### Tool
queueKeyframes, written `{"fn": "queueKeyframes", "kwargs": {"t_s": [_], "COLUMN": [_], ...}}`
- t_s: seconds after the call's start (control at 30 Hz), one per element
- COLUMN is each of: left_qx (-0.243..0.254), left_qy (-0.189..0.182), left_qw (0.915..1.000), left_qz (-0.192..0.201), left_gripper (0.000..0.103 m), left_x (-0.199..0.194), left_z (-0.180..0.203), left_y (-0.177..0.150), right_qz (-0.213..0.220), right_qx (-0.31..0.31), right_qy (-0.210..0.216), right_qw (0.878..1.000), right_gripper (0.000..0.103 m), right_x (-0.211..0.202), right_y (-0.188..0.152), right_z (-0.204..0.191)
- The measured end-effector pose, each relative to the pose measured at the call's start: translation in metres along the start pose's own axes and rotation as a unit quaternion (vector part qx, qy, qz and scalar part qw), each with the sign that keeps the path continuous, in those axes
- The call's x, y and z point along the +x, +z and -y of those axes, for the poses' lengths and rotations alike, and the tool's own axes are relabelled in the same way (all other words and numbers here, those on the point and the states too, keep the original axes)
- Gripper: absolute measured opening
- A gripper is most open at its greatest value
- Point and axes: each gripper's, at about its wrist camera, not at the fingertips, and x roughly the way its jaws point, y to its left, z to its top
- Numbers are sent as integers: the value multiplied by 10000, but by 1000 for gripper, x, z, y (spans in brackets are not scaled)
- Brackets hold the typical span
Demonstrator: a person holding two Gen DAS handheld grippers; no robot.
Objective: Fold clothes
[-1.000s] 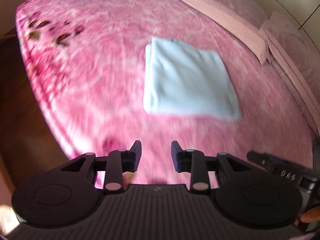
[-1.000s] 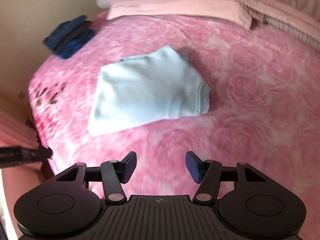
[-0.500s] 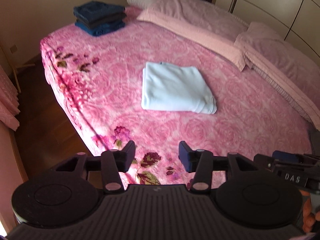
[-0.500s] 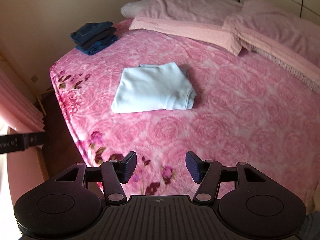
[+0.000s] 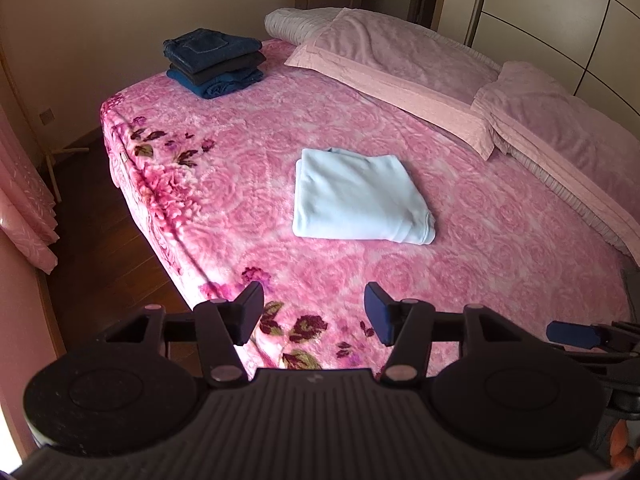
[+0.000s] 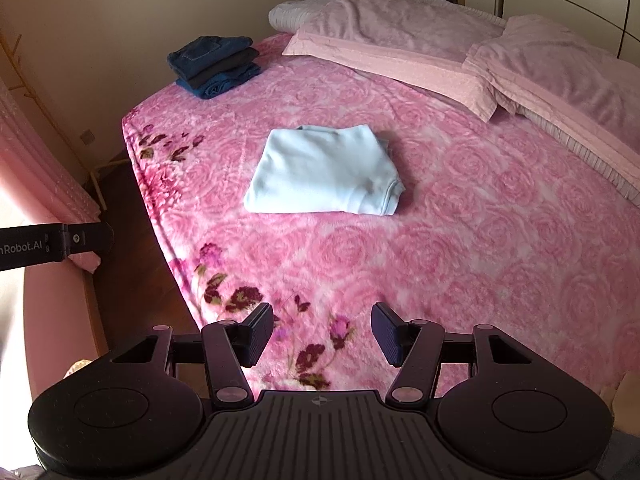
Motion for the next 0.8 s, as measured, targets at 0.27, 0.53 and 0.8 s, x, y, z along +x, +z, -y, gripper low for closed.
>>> {"fn": "queueKeyframes", "kwargs": {"t_s": [0.27,0.53,0.8], "left_qx": [191,-248,-1030], "left_qy": [67,-683,-1521], "left_qw": [9998,9967,9743], "left_qz": [-86,-367,-1300], "left_gripper": [56,56,58], "left_x": [17,92,229], "left_z": [0,-34,-94], "left_y": [26,49,86], "right_qz": [-51,-388,-976], "right_qx": [169,809,2300], "right_qy": [35,-127,-463], "right_qw": [9998,9959,9672], "right_gripper": [58,58,58], "right_x": [12,68,160], "right_y": [23,40,61], "right_z": [2,29,77]}}
